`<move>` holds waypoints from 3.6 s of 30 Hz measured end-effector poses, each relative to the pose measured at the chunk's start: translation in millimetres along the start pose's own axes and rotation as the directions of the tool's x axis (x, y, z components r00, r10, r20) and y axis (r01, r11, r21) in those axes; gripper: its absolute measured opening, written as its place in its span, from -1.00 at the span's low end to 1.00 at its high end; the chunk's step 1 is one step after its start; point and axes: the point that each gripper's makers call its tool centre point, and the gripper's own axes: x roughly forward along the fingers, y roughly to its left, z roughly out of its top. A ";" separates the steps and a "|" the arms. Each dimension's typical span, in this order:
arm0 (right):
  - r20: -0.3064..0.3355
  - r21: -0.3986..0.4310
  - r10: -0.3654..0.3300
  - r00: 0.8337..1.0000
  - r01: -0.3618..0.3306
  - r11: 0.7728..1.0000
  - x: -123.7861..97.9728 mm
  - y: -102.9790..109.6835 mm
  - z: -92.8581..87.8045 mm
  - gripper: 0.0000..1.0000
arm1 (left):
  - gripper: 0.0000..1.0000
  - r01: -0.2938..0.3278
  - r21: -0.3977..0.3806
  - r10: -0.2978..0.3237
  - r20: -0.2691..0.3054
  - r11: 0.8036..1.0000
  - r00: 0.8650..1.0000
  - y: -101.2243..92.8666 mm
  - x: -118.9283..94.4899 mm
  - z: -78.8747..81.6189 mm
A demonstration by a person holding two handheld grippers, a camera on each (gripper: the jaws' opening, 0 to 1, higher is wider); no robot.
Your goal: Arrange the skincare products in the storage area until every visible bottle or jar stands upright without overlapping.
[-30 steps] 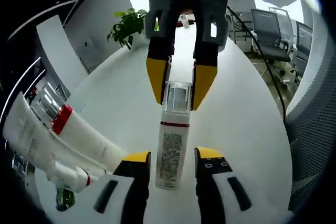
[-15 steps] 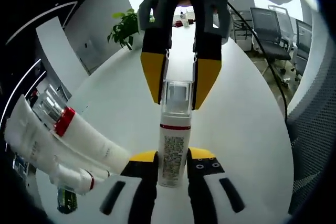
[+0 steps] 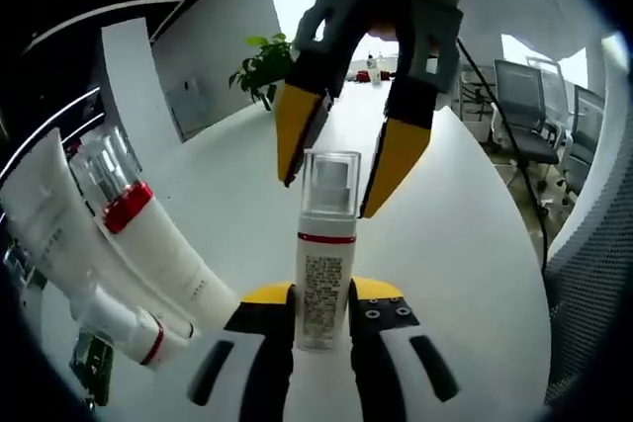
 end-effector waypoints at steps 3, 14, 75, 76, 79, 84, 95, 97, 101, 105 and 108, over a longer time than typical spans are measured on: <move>0.026 0.036 -0.015 1.000 0.014 0.999 1.1 -2.8 4.8 -0.64 | -0.62 -0.008 -0.016 0.008 0.024 1.000 1.000 0.9 -1.9 -0.4; 0.088 0.278 -0.134 0.987 0.104 0.955 4.7 -19.6 6.2 -0.73 | -0.63 -0.034 -0.037 0.037 0.072 0.999 0.997 3.9 -3.5 -1.6; 0.073 0.855 -0.605 0.793 -0.361 -0.371 13.0 -4.9 -61.1 -0.72 | -0.65 0.008 -0.279 0.050 0.200 0.960 0.978 -6.0 -14.2 9.6; 0.075 0.858 -0.608 0.790 -0.362 -0.365 12.2 -5.9 -58.9 -0.73 | -0.65 0.007 -0.278 0.051 0.200 0.960 0.979 -5.7 -14.2 9.3; 0.057 0.888 -0.625 0.779 -0.326 -0.325 9.0 -10.6 -54.1 -0.76 | -0.64 0.004 -0.281 0.053 0.194 0.960 0.980 -4.2 -14.2 7.6; 0.034 0.959 -0.652 0.758 -0.207 -0.191 2.4 -20.4 -40.1 -0.79 | -0.64 -0.011 -0.277 0.059 0.166 0.961 0.984 -2.8 -12.3 1.9; -0.023 0.991 -0.682 0.731 0.105 0.080 -2.9 -31.0 -11.3 -0.79 | -0.64 -0.055 -0.251 0.099 0.170 0.967 0.980 8.8 -16.1 6.1; -0.027 0.979 -0.687 0.726 0.158 0.128 -1.5 -32.4 -6.4 -0.79 | -0.64 -0.061 -0.250 0.105 0.168 0.966 0.980 9.4 -16.8 5.9; -0.031 0.955 -0.690 0.723 0.226 0.194 2.6 -36.2 1.4 -0.79 | -0.64 -0.079 -0.243 0.115 0.139 0.967 0.984 12.4 -17.1 -1.0; -0.032 0.948 -0.699 0.715 0.243 0.204 6.6 -35.6 6.1 -0.79 | -0.63 -0.134 -0.268 0.157 0.067 0.954 0.985 17.9 -16.4 -18.1; -0.036 0.929 -0.708 0.705 0.284 0.236 7.7 -36.3 9.1 -0.79 | -0.65 -0.155 -0.302 0.169 0.018 0.940 0.986 18.6 -16.0 -30.3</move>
